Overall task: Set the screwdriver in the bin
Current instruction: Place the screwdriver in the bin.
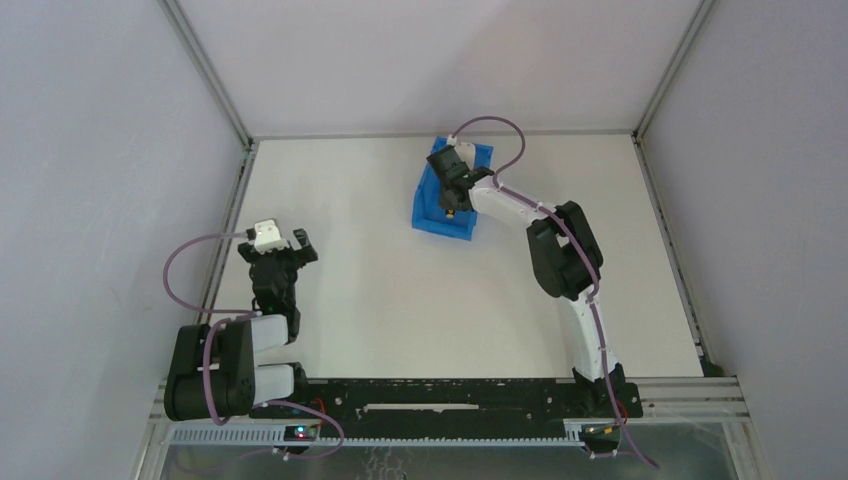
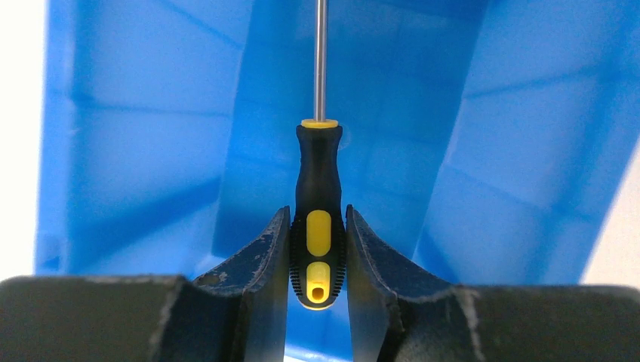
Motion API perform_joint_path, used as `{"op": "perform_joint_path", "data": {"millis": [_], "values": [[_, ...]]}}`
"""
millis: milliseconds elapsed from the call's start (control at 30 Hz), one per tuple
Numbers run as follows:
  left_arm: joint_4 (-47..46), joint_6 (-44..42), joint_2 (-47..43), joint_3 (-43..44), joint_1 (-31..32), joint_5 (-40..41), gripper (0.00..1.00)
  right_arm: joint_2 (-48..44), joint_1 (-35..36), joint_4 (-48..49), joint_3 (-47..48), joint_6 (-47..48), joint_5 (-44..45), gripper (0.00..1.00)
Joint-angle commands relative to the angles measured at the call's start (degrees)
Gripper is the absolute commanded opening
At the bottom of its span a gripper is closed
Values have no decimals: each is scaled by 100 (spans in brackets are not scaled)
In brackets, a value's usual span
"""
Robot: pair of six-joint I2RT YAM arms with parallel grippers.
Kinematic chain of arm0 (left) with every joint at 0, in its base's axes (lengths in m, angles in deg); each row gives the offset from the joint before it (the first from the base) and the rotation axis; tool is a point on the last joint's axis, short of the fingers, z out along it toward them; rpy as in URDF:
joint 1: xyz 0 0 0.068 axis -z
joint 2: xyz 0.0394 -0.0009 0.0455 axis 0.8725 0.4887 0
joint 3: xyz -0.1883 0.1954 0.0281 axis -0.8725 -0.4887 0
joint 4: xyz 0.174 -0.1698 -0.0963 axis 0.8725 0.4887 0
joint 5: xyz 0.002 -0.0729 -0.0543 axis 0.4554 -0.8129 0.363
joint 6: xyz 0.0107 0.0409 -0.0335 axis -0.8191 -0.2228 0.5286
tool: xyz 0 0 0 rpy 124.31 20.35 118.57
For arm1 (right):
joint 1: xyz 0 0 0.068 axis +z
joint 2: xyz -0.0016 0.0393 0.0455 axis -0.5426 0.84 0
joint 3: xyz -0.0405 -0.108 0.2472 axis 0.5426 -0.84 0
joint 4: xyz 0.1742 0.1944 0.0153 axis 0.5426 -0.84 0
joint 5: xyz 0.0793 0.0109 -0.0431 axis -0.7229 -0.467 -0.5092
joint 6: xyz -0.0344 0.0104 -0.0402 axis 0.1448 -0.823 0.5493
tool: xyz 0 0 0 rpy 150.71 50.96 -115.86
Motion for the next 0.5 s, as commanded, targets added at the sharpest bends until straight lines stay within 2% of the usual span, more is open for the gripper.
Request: {"op": "perform_joint_path", "data": {"millis": [0, 267, 467], "values": [[-169, -135, -46, 167, 36, 85, 100, 123, 70, 105, 278, -44, 251, 34], [-169, -137, -44, 171, 36, 82, 100, 172, 74, 5, 458, -10, 233, 58], [-169, -137, -45, 169, 36, 81, 100, 4, 130, -106, 611, 63, 352, 61]]}}
